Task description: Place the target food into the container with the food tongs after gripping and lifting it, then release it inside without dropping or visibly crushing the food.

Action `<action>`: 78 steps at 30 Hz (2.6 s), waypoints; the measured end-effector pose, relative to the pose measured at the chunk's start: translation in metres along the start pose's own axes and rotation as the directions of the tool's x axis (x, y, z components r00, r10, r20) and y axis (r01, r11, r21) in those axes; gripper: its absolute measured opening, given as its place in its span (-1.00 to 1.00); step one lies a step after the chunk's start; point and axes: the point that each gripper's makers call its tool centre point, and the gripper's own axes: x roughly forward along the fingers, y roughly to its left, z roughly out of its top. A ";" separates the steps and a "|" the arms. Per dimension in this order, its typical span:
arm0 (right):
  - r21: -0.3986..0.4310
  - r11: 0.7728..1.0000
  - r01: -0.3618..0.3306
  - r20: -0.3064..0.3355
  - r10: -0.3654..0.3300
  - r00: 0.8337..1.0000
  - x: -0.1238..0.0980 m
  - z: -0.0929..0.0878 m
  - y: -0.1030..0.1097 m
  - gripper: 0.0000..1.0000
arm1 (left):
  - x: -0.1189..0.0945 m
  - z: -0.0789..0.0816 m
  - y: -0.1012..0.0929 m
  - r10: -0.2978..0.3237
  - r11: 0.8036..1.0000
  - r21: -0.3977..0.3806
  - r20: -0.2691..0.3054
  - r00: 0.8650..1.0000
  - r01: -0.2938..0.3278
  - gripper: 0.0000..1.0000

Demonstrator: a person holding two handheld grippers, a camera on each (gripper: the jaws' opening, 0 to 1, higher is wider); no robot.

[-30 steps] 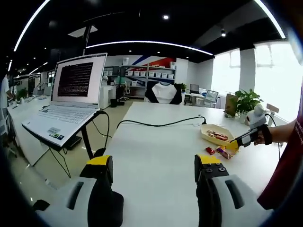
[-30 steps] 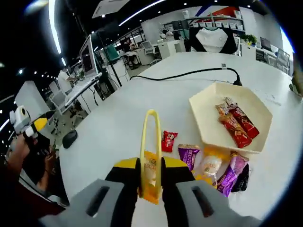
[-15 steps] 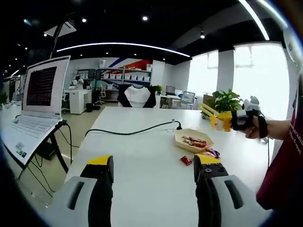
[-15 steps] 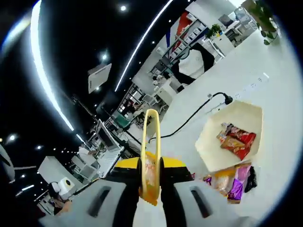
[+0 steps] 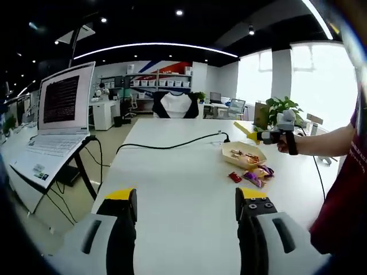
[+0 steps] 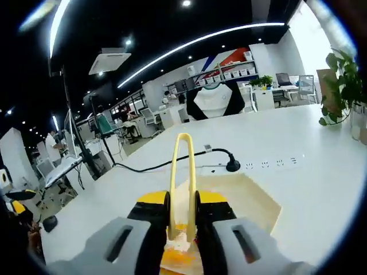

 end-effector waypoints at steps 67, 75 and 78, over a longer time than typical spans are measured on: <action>-0.319 0.553 -0.770 -0.328 0.698 0.637 -0.173 -0.054 0.263 -0.59 | -0.005 0.118 -0.231 -0.917 0.353 0.176 -0.131 0.377 0.919 -0.58; -0.188 0.743 -0.643 -0.240 0.600 0.763 -0.157 -0.059 0.238 -0.71 | 0.029 0.114 -0.209 -0.825 0.540 0.193 -0.074 0.561 0.819 -0.28; -0.111 0.814 -0.570 -0.122 0.558 0.821 -0.149 -0.042 0.222 -0.69 | 0.037 0.124 -0.195 -0.785 0.609 0.172 -0.012 0.620 0.775 -0.23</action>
